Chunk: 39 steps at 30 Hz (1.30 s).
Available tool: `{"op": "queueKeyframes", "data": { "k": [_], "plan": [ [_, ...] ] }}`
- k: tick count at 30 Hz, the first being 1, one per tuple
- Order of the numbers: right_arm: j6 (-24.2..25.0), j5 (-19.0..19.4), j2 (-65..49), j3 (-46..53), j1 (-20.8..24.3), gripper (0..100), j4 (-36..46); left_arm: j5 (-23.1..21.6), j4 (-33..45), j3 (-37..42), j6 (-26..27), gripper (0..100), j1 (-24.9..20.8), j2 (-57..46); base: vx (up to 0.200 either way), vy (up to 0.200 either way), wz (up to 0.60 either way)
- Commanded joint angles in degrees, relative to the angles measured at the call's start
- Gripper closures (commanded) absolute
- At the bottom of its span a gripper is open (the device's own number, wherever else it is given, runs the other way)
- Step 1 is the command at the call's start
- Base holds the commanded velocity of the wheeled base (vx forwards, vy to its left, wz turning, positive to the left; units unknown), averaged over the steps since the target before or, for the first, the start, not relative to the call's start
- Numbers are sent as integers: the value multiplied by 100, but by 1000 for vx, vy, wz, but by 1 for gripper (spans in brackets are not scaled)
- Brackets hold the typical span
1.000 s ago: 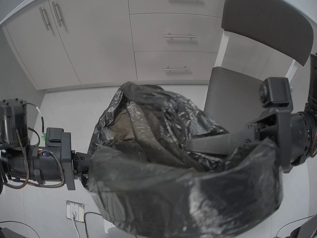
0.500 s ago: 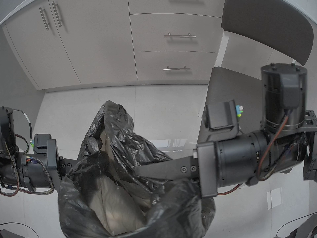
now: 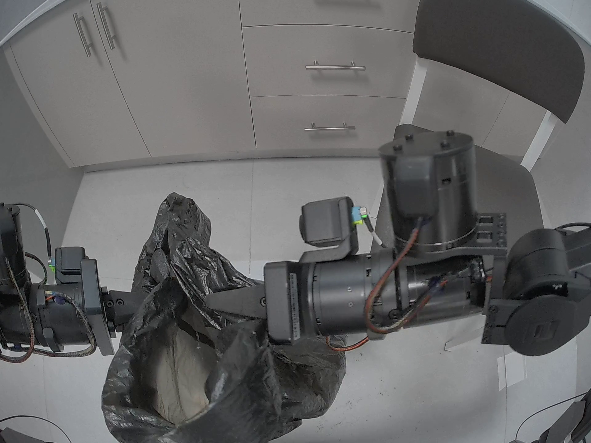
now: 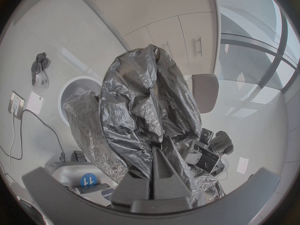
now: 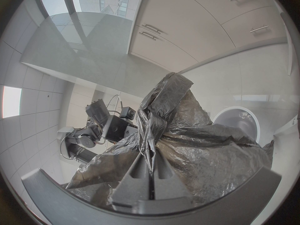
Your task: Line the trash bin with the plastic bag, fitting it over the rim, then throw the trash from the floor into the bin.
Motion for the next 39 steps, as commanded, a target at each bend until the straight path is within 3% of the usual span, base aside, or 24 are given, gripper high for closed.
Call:
{"op": "queueKeyframes", "data": {
  "k": [1,4,14,39],
  "plan": [
    [19,-56,460,-118,4,100,-133,1,-32,68,57,100,84,32,0,0,0],
    [28,-188,636,-312,4,100,-159,27,-32,77,57,100,101,58,0,0,0],
    [36,-223,1128,-883,4,100,-168,1065,-982,323,57,100,92,331,0,0,0],
    [361,-162,1128,-637,-40,100,-159,1056,-1676,429,-215,100,-136,1324,0,0,0]
  ]
}}
